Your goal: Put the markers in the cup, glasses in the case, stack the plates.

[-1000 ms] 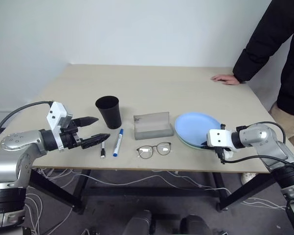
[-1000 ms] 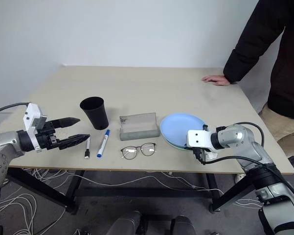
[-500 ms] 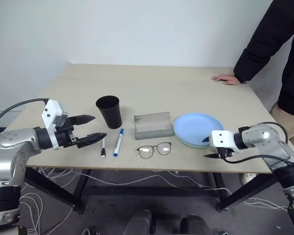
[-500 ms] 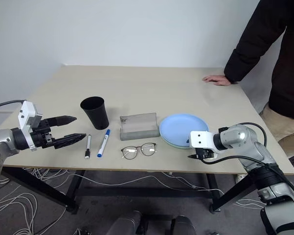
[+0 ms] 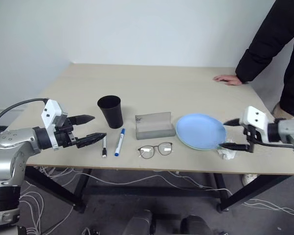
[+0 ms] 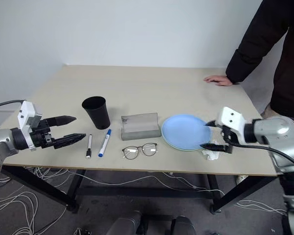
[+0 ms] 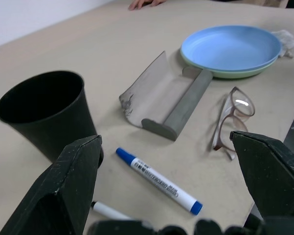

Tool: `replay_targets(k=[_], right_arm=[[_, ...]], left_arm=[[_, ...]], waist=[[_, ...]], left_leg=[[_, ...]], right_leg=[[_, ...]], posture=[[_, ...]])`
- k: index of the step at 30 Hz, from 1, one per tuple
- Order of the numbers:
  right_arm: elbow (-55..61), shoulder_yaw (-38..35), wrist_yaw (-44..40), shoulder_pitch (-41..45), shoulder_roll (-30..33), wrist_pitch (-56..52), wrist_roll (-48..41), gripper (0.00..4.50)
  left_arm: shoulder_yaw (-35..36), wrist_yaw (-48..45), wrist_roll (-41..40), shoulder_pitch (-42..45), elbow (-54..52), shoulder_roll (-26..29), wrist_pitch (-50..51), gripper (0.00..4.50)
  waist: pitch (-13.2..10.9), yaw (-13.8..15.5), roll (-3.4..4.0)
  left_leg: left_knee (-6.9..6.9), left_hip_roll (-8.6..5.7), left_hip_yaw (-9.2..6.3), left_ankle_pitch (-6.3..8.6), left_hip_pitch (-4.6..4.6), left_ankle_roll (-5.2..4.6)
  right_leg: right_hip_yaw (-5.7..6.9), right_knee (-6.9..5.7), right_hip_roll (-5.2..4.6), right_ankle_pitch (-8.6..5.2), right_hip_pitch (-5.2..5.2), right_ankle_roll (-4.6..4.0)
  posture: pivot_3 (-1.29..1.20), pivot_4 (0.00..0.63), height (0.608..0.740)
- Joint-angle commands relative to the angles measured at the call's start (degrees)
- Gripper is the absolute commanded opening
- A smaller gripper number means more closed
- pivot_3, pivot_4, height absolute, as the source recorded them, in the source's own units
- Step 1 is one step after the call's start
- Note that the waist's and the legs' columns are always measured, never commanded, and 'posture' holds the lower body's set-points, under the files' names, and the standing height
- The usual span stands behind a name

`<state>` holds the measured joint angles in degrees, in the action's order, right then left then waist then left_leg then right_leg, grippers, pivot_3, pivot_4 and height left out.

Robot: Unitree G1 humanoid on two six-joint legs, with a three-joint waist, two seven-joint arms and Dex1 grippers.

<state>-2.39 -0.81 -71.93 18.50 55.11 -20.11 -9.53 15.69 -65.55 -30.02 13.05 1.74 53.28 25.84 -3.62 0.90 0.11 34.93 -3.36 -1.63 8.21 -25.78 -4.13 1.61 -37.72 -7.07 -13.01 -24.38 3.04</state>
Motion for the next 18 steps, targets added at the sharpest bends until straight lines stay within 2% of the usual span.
replay_targets(k=[1,8,18], right_arm=[[2.65,-4.90,2.40,-1.93,0.51,-4.97,-3.62,4.45],[5.46,-7.43,5.25,-6.17,0.39,-9.89,-6.58,4.45],[0.33,-3.01,12.29,-5.03,-3.43,-11.72,-4.30,4.45]], left_arm=[[3.61,-0.72,-1.13,-0.32,-0.17,1.47,-0.32,4.50],[4.81,-2.26,-1.01,-1.62,0.48,2.08,-0.38,4.50],[4.47,-2.31,-1.00,-1.10,0.20,2.00,0.00,4.50]], waist=[[-0.01,-0.28,0.03],[-0.01,-0.59,0.04],[-0.01,-0.47,0.02]], left_leg=[[-0.01,0.02,0.04,0.00,0.01,0.00],[-0.01,0.24,0.22,0.01,0.03,0.01],[-0.21,0.48,0.98,0.02,-0.11,-0.01]], right_leg=[[-0.04,-0.01,0.01,0.00,-0.02,0.00],[0.00,0.00,-0.09,0.00,-0.04,-0.01],[-0.26,-0.13,0.00,0.00,-0.17,-0.01]], posture=[[0.00,0.000,0.701],[0.00,0.000,0.701],[0.00,0.000,0.701]])
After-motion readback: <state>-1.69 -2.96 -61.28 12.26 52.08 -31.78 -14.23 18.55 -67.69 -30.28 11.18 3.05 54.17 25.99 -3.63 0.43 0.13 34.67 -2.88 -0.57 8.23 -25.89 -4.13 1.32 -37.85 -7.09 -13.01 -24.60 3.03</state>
